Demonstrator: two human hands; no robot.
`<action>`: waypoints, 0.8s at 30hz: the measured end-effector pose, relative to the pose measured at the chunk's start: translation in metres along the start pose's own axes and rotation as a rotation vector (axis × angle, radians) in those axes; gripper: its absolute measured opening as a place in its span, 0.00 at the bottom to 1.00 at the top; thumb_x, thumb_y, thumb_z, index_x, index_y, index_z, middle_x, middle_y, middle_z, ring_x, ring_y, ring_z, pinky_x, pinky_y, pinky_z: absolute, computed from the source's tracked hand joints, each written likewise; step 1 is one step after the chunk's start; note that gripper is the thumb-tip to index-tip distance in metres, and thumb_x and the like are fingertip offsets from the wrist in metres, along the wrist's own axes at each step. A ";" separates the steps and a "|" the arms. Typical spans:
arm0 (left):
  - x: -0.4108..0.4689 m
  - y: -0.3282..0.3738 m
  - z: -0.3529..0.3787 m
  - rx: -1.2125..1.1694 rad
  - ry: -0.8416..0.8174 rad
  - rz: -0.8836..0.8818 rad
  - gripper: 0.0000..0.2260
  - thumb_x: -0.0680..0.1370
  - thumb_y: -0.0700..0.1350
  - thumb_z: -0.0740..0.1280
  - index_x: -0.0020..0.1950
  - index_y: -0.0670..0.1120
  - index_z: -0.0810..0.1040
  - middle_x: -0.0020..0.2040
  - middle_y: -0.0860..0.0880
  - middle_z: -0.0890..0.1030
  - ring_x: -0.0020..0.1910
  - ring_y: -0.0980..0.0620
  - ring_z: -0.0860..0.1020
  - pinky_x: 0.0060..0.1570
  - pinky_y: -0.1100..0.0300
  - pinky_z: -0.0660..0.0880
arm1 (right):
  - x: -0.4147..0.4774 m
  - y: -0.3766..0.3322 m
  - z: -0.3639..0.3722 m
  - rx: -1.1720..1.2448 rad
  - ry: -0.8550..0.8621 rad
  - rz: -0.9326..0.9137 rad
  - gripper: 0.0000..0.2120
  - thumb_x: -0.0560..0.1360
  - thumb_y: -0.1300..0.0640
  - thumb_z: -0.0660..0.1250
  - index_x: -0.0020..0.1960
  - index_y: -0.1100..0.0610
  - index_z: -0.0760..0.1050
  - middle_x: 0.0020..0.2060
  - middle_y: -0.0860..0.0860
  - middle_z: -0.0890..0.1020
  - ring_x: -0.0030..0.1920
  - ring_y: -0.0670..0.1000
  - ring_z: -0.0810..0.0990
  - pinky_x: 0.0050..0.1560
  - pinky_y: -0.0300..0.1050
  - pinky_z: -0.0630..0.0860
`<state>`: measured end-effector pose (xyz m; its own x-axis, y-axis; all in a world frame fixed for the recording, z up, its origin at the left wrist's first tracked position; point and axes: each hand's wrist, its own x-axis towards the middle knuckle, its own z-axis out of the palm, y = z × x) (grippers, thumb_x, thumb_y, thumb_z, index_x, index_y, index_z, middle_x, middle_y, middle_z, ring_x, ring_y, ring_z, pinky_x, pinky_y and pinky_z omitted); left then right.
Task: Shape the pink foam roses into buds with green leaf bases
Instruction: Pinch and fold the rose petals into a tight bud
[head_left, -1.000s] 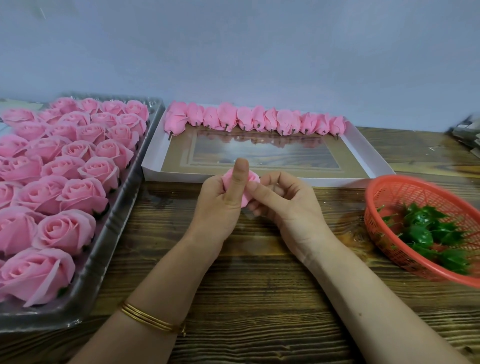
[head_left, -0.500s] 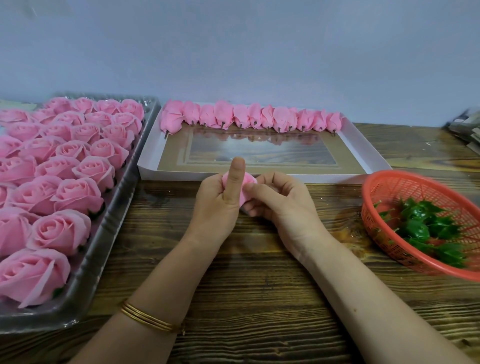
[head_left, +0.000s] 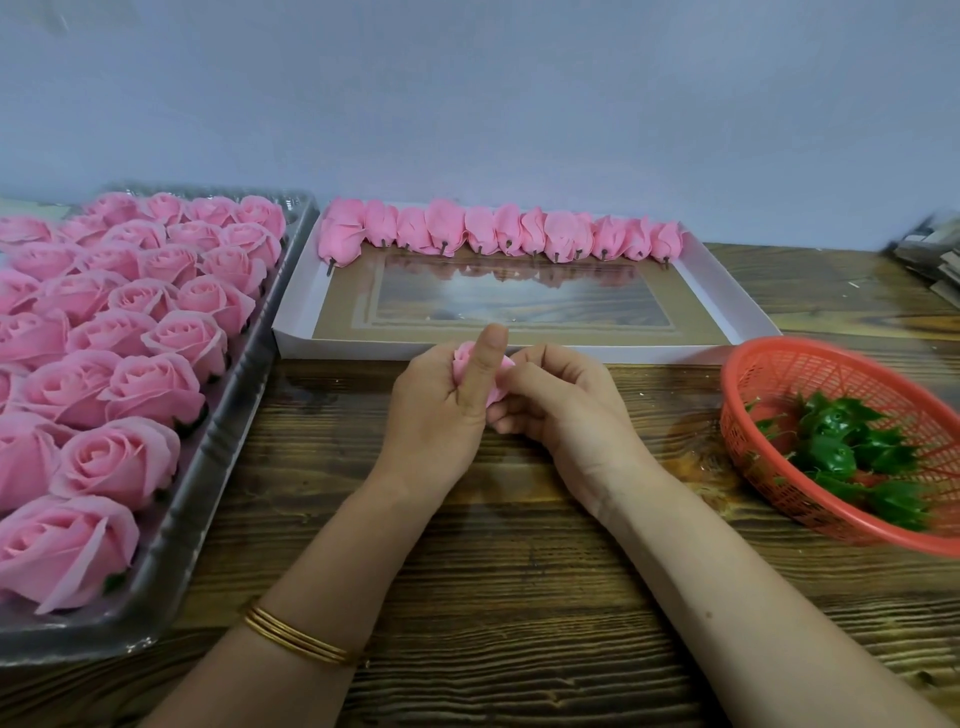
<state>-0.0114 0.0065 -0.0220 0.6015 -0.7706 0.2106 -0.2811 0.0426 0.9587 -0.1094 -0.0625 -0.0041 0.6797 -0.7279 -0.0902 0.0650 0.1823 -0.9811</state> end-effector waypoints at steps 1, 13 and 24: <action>0.000 0.000 0.000 0.010 0.002 0.003 0.25 0.75 0.65 0.55 0.37 0.47 0.79 0.30 0.53 0.77 0.34 0.57 0.75 0.40 0.60 0.71 | 0.000 0.000 0.000 0.000 0.002 -0.001 0.03 0.75 0.68 0.66 0.43 0.65 0.74 0.33 0.60 0.79 0.31 0.51 0.77 0.35 0.40 0.75; 0.001 -0.001 0.000 -0.005 0.054 0.016 0.25 0.72 0.68 0.56 0.29 0.49 0.73 0.23 0.56 0.74 0.28 0.60 0.75 0.32 0.72 0.71 | 0.001 0.004 -0.001 -0.073 0.027 -0.061 0.10 0.68 0.77 0.67 0.46 0.67 0.76 0.34 0.62 0.77 0.32 0.54 0.75 0.41 0.50 0.74; 0.001 0.003 -0.003 -0.219 0.119 -0.054 0.27 0.75 0.65 0.60 0.28 0.43 0.68 0.27 0.45 0.70 0.31 0.50 0.70 0.35 0.59 0.70 | -0.002 0.002 0.000 0.029 -0.126 -0.117 0.10 0.69 0.76 0.68 0.44 0.64 0.78 0.33 0.57 0.81 0.34 0.51 0.79 0.36 0.39 0.74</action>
<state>-0.0090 0.0077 -0.0180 0.6985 -0.6958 0.1670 -0.0858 0.1503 0.9849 -0.1111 -0.0605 -0.0057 0.7521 -0.6573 0.0486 0.1691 0.1211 -0.9781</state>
